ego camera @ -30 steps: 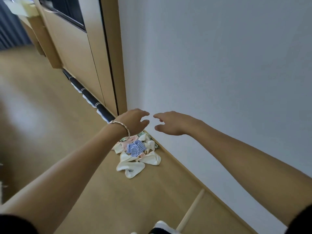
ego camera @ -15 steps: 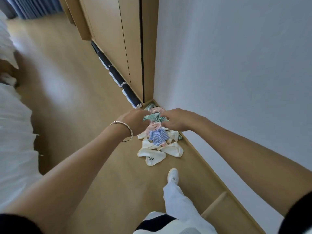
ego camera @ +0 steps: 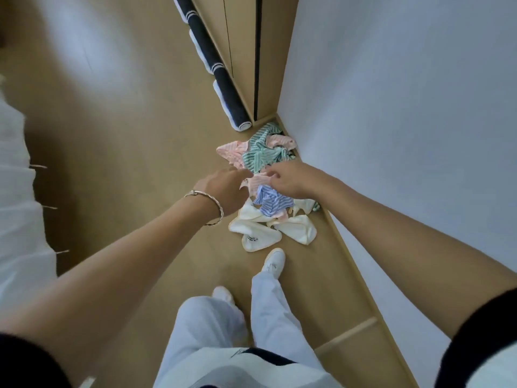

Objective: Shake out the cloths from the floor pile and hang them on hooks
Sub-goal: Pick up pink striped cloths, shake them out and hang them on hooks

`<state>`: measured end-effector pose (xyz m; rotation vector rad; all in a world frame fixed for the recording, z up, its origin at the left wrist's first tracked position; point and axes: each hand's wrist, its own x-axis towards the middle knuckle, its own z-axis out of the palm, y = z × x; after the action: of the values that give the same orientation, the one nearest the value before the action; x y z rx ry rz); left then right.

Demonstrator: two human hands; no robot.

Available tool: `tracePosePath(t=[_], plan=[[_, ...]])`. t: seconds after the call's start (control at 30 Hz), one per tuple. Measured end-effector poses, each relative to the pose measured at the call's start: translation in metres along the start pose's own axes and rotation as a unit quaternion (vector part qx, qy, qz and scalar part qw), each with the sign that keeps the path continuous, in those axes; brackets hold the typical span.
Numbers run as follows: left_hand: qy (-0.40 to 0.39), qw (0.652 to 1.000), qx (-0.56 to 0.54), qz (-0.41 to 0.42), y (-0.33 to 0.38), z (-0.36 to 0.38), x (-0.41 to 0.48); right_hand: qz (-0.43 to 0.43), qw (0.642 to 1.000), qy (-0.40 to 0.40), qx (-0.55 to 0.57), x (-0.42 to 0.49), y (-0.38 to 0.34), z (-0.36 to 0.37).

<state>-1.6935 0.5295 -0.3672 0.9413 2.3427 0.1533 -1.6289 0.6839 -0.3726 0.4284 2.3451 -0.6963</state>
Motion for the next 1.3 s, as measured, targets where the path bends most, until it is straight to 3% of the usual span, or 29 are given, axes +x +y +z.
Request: tracePosePath(t=[0.27,0.63,1.03,1.3], plan=[[-0.090,0.996,-0.015,-0.010,-0.040,0.066,0.138,0.069,0.995,-0.035,0.068,0.121,0.071,0.035],[-0.159,0.987,-0.003,0.005,-0.113,0.206,0.287,0.160,0.963,-0.059,0.209,0.262,0.155,0.162],[-0.210,0.978,0.015,0.002,-0.153,0.402,0.390,0.184,0.950,-0.049,0.247,0.393,0.246,0.295],[-0.195,0.980,-0.029,-0.030,-0.165,0.470,0.432,0.209,0.943,-0.023,0.257,0.436,0.291,0.355]])
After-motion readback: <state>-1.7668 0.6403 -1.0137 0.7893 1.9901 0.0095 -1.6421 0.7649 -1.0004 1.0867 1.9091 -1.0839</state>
